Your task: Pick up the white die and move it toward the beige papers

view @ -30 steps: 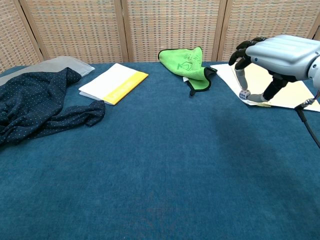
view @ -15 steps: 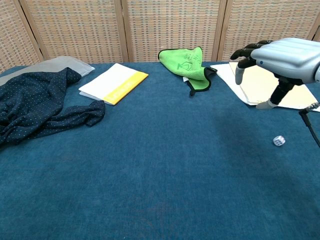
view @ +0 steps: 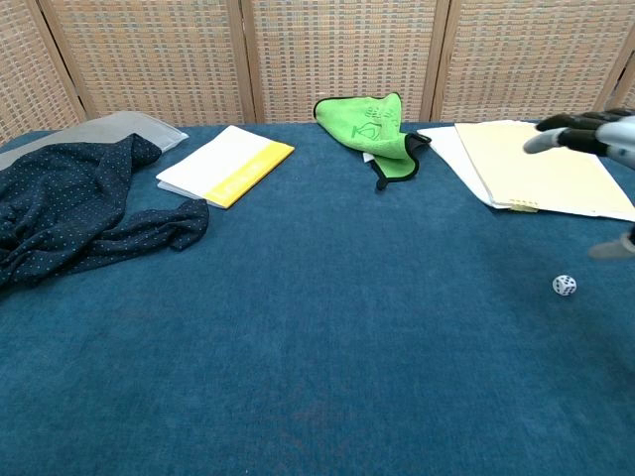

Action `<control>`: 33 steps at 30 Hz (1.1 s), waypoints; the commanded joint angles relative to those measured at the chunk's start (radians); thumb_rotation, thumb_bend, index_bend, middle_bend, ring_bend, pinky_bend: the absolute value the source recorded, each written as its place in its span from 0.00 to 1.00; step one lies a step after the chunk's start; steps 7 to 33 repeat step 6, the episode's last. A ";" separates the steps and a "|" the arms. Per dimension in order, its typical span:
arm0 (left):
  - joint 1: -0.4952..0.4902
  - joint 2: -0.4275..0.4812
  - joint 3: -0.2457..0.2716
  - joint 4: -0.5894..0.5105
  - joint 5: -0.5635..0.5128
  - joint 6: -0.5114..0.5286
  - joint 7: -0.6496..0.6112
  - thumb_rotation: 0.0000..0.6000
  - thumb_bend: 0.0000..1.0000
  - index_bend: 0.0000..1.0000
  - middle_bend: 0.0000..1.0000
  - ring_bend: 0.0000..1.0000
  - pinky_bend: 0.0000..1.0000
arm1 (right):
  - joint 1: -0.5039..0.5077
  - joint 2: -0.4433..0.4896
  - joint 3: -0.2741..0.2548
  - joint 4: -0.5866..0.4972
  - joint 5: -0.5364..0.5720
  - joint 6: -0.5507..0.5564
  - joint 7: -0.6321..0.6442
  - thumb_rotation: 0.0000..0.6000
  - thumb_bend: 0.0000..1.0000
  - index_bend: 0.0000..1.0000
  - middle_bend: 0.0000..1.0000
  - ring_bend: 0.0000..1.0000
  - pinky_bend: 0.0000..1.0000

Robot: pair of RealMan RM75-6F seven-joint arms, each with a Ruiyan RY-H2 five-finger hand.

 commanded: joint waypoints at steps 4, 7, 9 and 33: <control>0.004 -0.004 0.001 0.003 0.007 0.013 0.006 1.00 0.00 0.00 0.00 0.00 0.00 | -0.161 0.015 -0.116 0.081 -0.199 0.231 0.185 1.00 0.28 0.02 0.00 0.00 0.00; 0.006 -0.005 0.003 0.003 0.011 0.015 0.010 1.00 0.00 0.00 0.00 0.00 0.00 | -0.186 0.011 -0.125 0.106 -0.224 0.271 0.211 1.00 0.28 0.02 0.00 0.00 0.00; 0.006 -0.005 0.003 0.003 0.011 0.015 0.010 1.00 0.00 0.00 0.00 0.00 0.00 | -0.186 0.011 -0.125 0.106 -0.224 0.271 0.211 1.00 0.28 0.02 0.00 0.00 0.00; 0.006 -0.005 0.003 0.003 0.011 0.015 0.010 1.00 0.00 0.00 0.00 0.00 0.00 | -0.186 0.011 -0.125 0.106 -0.224 0.271 0.211 1.00 0.28 0.02 0.00 0.00 0.00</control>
